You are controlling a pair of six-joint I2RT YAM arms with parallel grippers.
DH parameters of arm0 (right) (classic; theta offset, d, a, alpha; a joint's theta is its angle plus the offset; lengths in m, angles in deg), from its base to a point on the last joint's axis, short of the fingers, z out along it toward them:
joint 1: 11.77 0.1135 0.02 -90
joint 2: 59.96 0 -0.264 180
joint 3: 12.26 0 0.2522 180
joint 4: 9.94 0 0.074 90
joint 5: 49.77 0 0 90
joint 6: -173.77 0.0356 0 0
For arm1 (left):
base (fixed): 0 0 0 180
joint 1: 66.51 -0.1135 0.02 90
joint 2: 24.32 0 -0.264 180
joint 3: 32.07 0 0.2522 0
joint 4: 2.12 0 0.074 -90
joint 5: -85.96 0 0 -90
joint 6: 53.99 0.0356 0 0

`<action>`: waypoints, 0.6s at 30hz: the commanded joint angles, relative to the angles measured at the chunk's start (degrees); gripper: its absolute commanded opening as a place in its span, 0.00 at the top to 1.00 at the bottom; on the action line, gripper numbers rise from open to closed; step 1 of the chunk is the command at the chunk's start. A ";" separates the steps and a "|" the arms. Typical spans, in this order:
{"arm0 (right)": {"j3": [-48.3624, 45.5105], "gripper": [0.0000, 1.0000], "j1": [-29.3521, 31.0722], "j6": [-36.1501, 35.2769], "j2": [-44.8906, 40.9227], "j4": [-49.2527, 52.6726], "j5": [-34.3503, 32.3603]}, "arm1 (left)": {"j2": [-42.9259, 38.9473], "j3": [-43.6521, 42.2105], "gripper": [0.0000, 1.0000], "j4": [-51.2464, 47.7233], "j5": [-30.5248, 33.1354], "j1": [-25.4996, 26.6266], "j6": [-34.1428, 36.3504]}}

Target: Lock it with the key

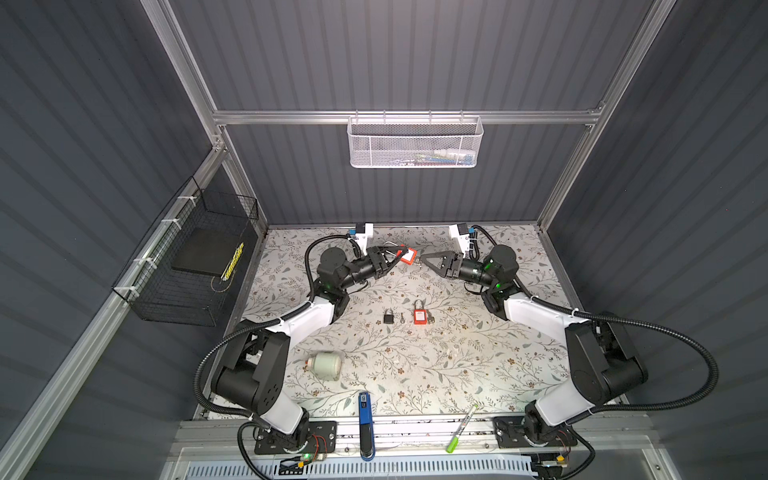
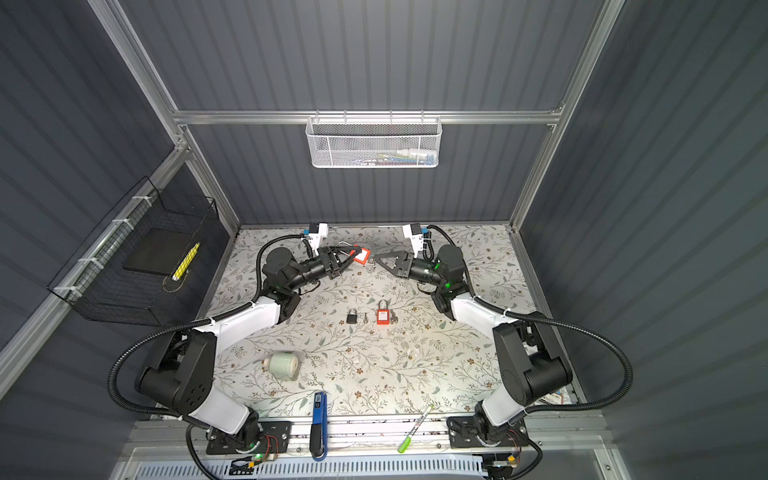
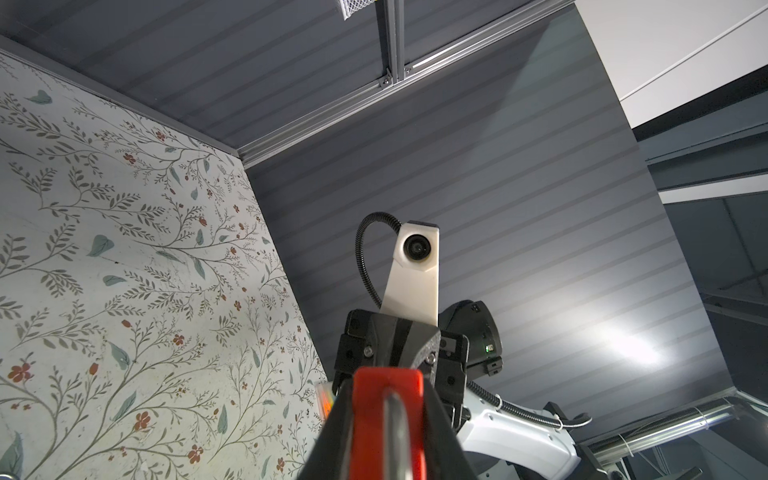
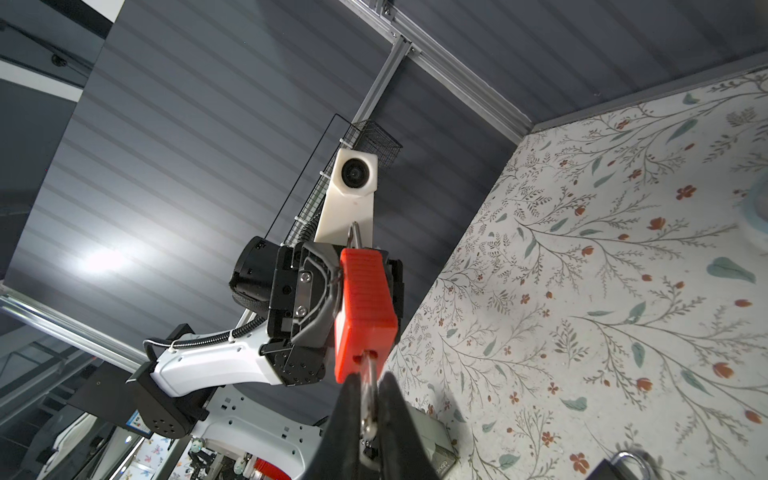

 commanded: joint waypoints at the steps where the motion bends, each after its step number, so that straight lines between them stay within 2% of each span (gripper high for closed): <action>1: 1.73 0.89 0.29 1.17 0.88 -4.03 1.63 | -0.94 1.31 1.00 1.64 -0.77 0.41 0.90; 6: 1.96 1.00 0.61 1.63 1.11 -3.97 2.20 | -1.04 1.06 1.00 1.87 -0.70 0.43 0.85; 18: -2.49 1.00 -0.76 -0.81 -3.26 -1.86 1.04 | -1.70 0.78 1.00 1.54 -0.43 0.45 1.26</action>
